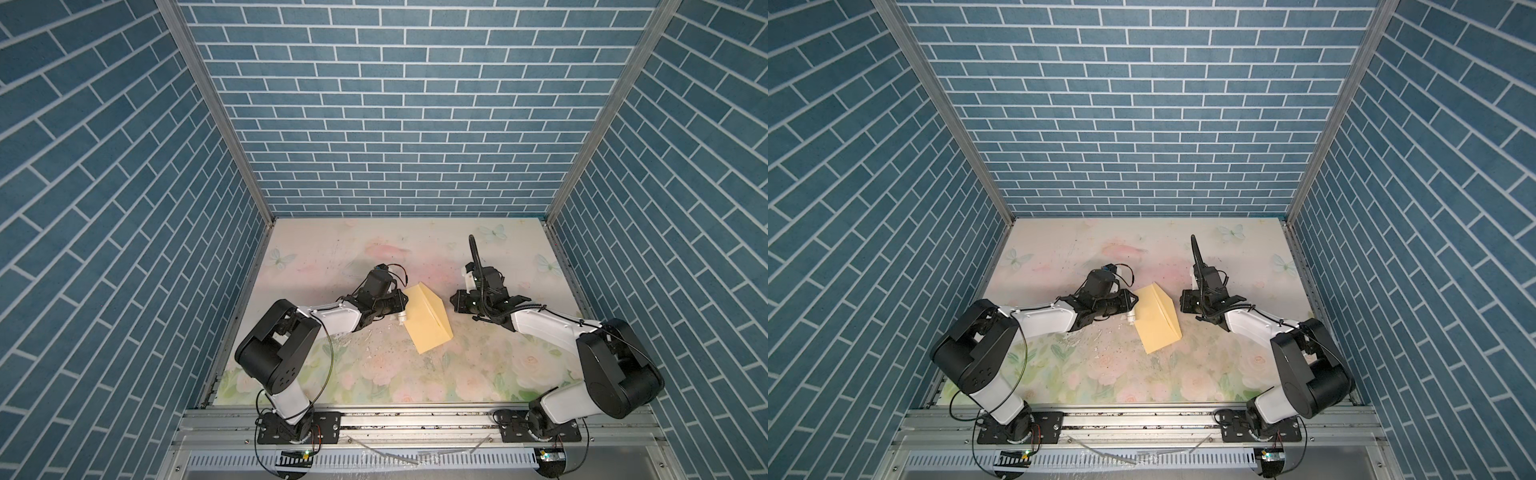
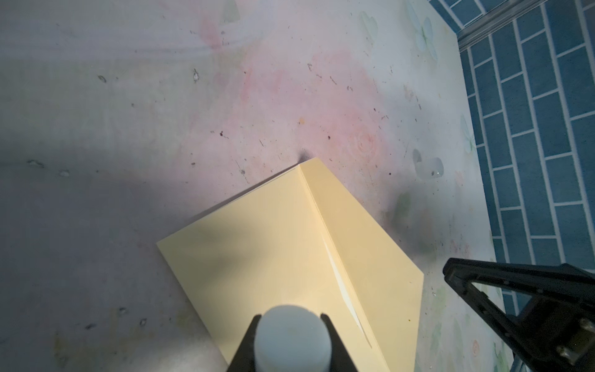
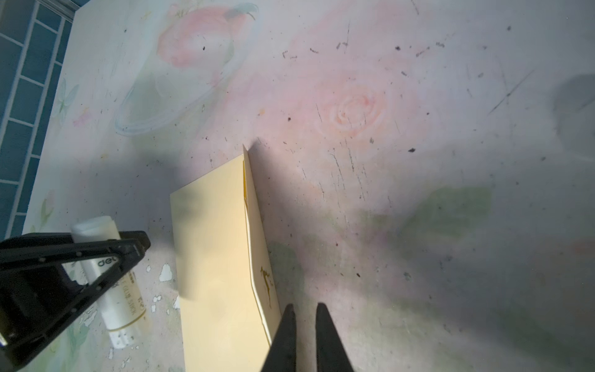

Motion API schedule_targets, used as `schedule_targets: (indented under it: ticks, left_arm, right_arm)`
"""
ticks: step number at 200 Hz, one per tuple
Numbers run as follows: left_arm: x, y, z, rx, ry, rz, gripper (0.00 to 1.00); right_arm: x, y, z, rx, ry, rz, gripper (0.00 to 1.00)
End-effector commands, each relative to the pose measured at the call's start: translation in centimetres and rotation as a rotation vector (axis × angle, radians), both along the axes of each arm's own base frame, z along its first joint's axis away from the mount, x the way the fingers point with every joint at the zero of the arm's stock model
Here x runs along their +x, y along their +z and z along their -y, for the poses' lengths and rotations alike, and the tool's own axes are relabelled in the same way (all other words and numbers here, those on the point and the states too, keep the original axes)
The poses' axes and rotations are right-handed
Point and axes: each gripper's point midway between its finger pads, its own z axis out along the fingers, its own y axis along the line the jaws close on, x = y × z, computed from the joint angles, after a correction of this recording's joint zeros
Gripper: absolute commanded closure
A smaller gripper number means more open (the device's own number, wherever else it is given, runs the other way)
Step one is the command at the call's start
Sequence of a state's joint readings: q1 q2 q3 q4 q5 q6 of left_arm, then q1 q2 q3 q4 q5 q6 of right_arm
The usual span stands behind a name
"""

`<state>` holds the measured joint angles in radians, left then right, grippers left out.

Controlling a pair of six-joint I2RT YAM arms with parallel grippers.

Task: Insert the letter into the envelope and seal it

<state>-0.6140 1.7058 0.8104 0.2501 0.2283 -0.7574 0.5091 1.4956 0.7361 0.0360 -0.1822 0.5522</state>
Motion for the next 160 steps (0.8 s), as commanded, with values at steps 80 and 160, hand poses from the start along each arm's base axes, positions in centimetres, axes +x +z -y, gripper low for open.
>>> schedule_targets:
  ticks: [80, 160]
  left_arm:
    - [0.7, -2.1, 0.9, 0.000, -0.001, -0.030, 1.00]
    - [0.7, -3.5, 0.9, 0.011, 0.003, -0.058, 1.00]
  right_arm:
    - [1.6, 1.3, -5.0, 0.219, 0.114, -0.028, 0.94]
    - [0.7, -0.4, -7.2, 0.274, 0.160, -0.095, 0.96]
